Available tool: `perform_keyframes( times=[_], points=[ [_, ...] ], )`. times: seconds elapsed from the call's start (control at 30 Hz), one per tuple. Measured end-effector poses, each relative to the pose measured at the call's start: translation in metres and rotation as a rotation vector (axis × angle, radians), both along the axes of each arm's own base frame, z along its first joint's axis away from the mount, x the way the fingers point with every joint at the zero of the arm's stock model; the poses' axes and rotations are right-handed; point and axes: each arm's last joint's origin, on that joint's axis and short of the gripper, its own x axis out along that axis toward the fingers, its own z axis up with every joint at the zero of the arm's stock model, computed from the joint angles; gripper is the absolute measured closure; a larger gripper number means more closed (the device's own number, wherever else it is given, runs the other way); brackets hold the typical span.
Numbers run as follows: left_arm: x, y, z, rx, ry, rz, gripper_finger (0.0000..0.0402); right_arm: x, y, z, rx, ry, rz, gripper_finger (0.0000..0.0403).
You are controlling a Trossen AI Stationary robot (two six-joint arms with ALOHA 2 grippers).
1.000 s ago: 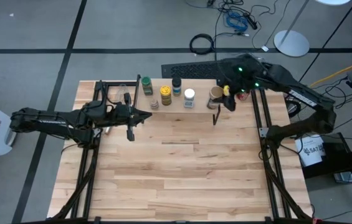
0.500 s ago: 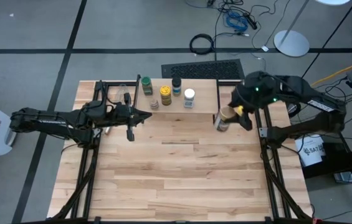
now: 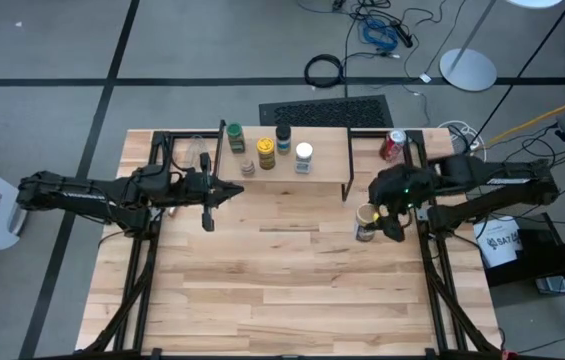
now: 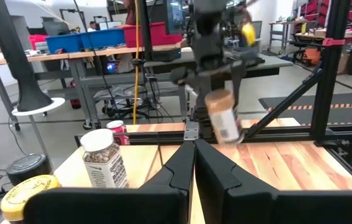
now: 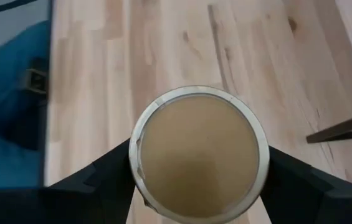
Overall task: Shelf spices
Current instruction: Remove the golden seasoning bottle from the shelf
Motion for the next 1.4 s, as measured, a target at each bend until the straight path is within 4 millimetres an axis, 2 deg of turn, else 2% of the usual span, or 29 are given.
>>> perform_keyframes(
  times=[0.27, 0.47, 0.67, 1.17, 1.4],
  points=[
    [0.000, -0.002, 0.000, 0.000, 0.000, -0.008, 0.0379, 0.006, 0.006, -0.066, -0.031, 0.021, -0.112, 0.0133],
    [0.000, -0.002, 0.001, 0.001, -0.007, -0.008, 0.0379, 0.010, 0.009, -0.097, -0.009, 0.066, -0.132, 0.0133],
    [0.000, -0.001, 0.001, 0.002, -0.007, -0.007, 0.0379, 0.010, 0.009, -0.107, -0.079, 0.088, -0.241, 0.0133],
    [0.000, -0.001, 0.001, 0.002, -0.007, -0.007, 0.0379, -0.003, 0.034, -0.125, -0.100, 0.131, -0.240, 0.0133],
    [0.000, -0.001, 0.001, 0.002, -0.007, -0.007, 0.0379, -0.007, 0.044, -0.126, -0.103, 0.118, -0.241, 0.0130]
  ],
)
